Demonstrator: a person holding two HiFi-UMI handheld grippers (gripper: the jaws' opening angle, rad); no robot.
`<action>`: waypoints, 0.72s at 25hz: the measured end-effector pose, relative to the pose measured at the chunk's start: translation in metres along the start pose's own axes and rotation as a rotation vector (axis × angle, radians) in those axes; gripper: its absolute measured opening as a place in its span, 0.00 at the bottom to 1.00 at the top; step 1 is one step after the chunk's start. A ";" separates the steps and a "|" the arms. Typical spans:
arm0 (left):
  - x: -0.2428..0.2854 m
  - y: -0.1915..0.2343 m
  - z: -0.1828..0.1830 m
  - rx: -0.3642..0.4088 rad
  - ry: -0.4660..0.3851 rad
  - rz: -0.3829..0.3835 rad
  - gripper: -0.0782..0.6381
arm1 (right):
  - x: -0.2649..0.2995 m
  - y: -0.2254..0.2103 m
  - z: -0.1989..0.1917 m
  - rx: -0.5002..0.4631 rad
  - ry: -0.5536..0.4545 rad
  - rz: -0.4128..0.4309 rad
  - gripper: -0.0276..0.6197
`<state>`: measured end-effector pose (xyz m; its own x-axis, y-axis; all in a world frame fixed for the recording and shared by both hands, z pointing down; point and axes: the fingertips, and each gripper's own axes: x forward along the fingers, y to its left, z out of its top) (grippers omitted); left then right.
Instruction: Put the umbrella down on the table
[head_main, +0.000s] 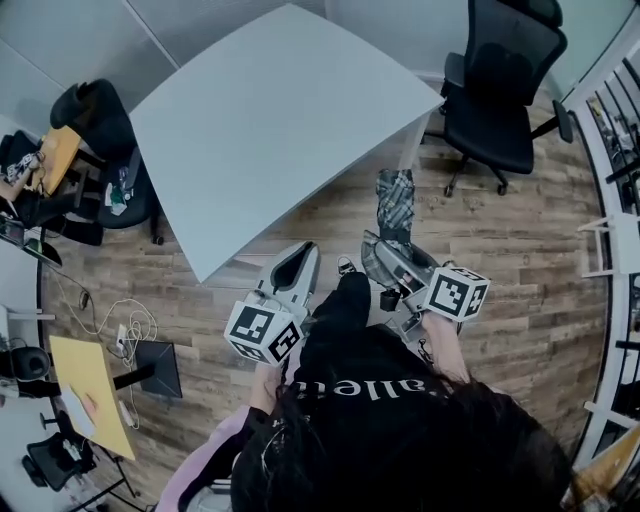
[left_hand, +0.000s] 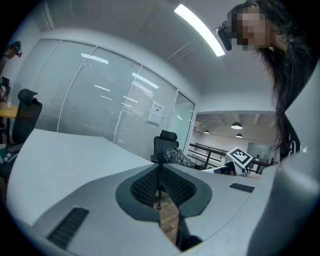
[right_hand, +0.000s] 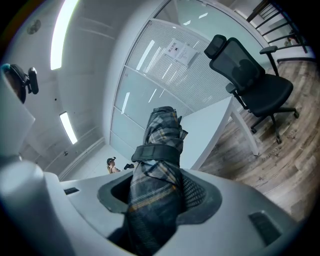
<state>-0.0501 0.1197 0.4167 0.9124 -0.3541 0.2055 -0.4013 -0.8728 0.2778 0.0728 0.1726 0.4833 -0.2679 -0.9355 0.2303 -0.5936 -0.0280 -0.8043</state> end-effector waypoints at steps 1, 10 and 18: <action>0.007 0.003 0.001 0.002 -0.001 -0.009 0.15 | 0.004 -0.003 0.003 -0.002 0.002 -0.004 0.39; 0.120 0.076 0.052 0.010 -0.009 -0.037 0.15 | 0.093 -0.033 0.093 -0.006 0.043 -0.027 0.39; 0.173 0.135 0.076 -0.014 -0.027 -0.010 0.15 | 0.163 -0.043 0.141 -0.024 0.094 -0.014 0.39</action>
<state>0.0597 -0.0854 0.4181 0.9181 -0.3544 0.1775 -0.3931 -0.8715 0.2933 0.1615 -0.0278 0.4785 -0.3286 -0.8978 0.2931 -0.6157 -0.0317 -0.7873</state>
